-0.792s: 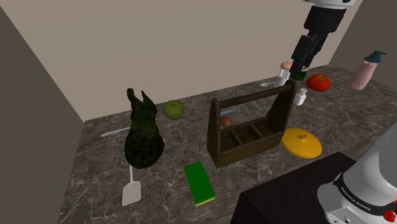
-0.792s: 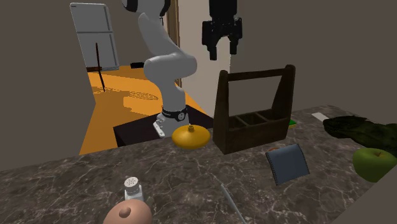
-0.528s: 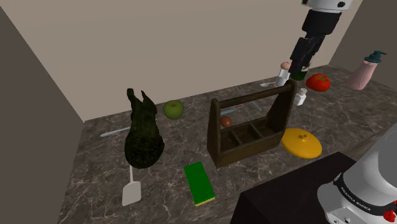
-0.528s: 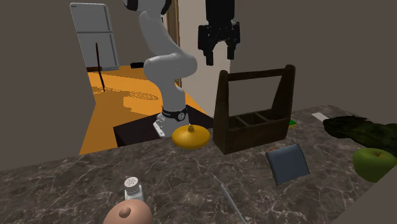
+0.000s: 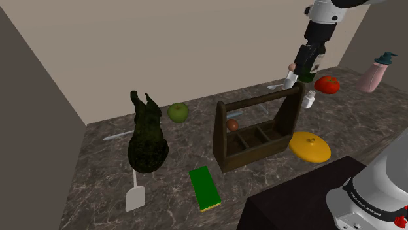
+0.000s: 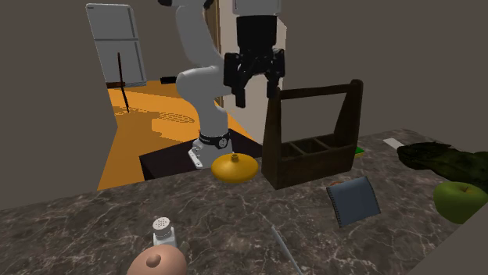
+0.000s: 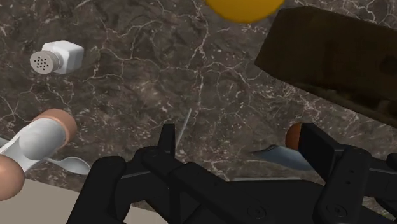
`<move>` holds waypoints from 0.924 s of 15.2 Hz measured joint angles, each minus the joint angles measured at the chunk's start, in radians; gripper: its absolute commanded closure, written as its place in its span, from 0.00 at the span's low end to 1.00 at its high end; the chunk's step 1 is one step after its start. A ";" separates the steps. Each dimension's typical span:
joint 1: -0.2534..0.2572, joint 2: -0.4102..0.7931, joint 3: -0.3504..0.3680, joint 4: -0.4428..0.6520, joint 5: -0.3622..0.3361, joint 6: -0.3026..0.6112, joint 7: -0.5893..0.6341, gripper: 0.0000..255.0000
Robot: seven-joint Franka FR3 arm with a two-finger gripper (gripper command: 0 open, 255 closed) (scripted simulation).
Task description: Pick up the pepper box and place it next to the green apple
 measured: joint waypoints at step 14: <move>-0.063 0.392 -0.183 0.193 -0.073 0.251 -0.207 0.00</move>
